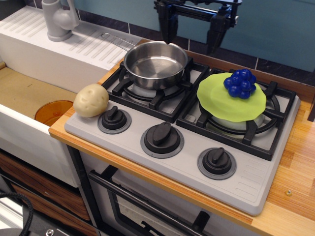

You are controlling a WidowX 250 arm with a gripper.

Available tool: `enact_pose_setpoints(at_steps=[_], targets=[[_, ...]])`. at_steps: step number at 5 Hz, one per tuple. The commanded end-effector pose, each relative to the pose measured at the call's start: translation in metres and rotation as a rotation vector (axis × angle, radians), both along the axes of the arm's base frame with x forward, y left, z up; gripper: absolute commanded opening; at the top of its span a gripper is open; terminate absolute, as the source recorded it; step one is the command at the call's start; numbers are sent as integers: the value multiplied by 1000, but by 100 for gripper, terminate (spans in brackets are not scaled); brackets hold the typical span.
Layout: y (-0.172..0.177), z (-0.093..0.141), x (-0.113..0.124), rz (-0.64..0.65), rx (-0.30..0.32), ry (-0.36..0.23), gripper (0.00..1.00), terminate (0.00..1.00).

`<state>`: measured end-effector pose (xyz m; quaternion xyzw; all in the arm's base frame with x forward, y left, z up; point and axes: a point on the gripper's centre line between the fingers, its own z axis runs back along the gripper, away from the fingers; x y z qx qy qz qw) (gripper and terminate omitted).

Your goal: Put blueberry on plate and potato in pot or pan on stove

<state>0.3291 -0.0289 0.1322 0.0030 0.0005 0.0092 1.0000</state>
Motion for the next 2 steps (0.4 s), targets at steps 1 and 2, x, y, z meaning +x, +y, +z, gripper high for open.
enact_pose_setpoints(at_steps=[1,2], targets=[[-3,25,5,-5,-6,-75,100,0],[10,32,-9,-16,56,-139,100,0]])
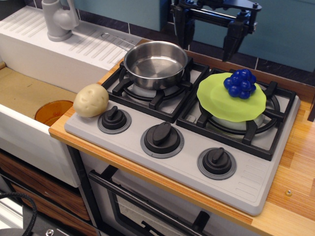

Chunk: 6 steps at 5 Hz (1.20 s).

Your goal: Put blueberry on plate and potato in pot or pan on stove

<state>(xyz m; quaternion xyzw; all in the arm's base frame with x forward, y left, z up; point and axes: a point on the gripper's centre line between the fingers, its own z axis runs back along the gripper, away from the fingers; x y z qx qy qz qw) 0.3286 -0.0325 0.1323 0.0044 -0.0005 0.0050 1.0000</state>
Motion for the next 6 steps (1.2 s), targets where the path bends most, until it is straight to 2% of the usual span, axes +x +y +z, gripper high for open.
enact_pose_setpoints(at_steps=[1,2,3,4,6], targets=[[46,46,-13,-59,113,-182,100,0],[67,50,-10,-112,167,-230,100,0],[94,49,-1,-157,183,-249,100,0],[114,41,1,-118,177,-240,100,0],[128,9,-25,44,139,-204,100,0]])
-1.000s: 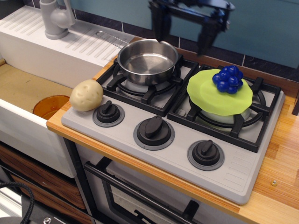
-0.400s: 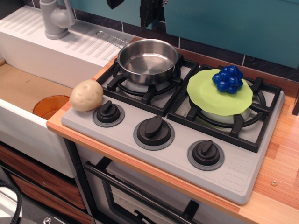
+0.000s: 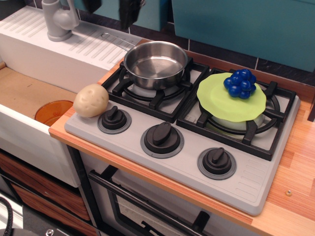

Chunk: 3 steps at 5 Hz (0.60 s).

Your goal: Put blueberry on plate and potato in pot or pan on stove

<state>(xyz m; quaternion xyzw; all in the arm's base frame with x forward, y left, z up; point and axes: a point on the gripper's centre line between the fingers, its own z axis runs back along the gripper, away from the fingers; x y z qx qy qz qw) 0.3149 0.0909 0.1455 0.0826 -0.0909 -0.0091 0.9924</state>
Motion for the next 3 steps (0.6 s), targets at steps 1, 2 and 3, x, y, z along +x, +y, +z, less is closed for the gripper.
enact_pose_setpoints(at_steps=[1,2,3], targets=[[5,-25,-30,97,-48,-49,100,0],[10,-35,-41,89,-61,-60,100,0],[10,-35,-41,89,-61,-60,100,0]])
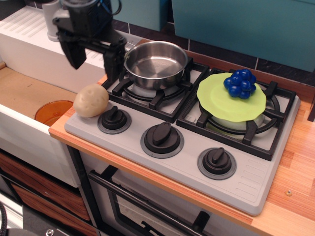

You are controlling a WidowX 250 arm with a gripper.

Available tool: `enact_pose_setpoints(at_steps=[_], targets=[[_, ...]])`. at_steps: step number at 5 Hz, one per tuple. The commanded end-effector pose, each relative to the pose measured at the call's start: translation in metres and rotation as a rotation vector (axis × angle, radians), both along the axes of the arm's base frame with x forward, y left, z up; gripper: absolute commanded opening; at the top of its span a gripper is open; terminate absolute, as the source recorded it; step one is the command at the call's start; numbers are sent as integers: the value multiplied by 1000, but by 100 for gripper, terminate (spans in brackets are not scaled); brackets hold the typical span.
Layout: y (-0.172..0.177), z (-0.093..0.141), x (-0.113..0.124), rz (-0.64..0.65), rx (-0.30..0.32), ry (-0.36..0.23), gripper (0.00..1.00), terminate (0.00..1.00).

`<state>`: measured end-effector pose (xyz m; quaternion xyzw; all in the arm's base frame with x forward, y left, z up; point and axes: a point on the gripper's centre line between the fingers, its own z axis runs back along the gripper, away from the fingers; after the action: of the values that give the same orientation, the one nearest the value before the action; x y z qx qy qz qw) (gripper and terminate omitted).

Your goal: Put blueberry on plate and potato in pot or pan on stove

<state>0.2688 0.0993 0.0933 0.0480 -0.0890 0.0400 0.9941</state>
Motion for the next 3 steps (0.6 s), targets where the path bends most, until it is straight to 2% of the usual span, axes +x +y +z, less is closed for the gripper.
enact_pose_setpoints(at_steps=[1,2,3], targets=[[2,17,6,0,20,-56,100,0],[2,17,6,0,20,-56,100,0],[-3,17,11,69,41,-109,100,0]])
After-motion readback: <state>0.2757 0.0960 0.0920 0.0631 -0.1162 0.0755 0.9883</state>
